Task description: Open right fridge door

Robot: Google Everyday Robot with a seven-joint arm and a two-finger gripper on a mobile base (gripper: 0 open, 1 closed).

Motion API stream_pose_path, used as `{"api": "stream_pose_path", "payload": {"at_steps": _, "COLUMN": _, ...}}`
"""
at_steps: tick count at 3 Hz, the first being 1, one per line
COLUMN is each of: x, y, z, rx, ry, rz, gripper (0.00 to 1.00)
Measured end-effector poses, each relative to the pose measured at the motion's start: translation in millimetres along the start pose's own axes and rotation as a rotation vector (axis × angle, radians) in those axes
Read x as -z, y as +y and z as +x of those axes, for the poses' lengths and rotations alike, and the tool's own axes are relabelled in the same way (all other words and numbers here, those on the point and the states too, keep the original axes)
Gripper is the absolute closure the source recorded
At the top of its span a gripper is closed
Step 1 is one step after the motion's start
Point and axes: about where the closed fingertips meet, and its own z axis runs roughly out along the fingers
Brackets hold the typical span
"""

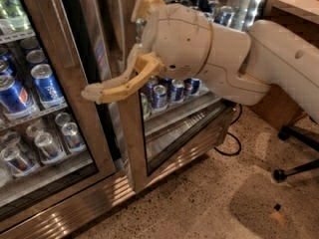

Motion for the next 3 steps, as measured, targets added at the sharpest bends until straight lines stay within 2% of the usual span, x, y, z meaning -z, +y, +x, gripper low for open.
{"api": "stream_pose_path", "payload": {"at_steps": 2, "x": 5.0, "y": -0.2, "z": -1.5, "rx": 0.0, "ry": 0.008, "rz": 0.01, "gripper": 0.0}}
{"api": "stream_pose_path", "payload": {"at_steps": 3, "x": 3.6, "y": 5.2, "z": -5.9, "rx": -0.01, "ry": 0.002, "rz": -0.002, "gripper": 0.0}}
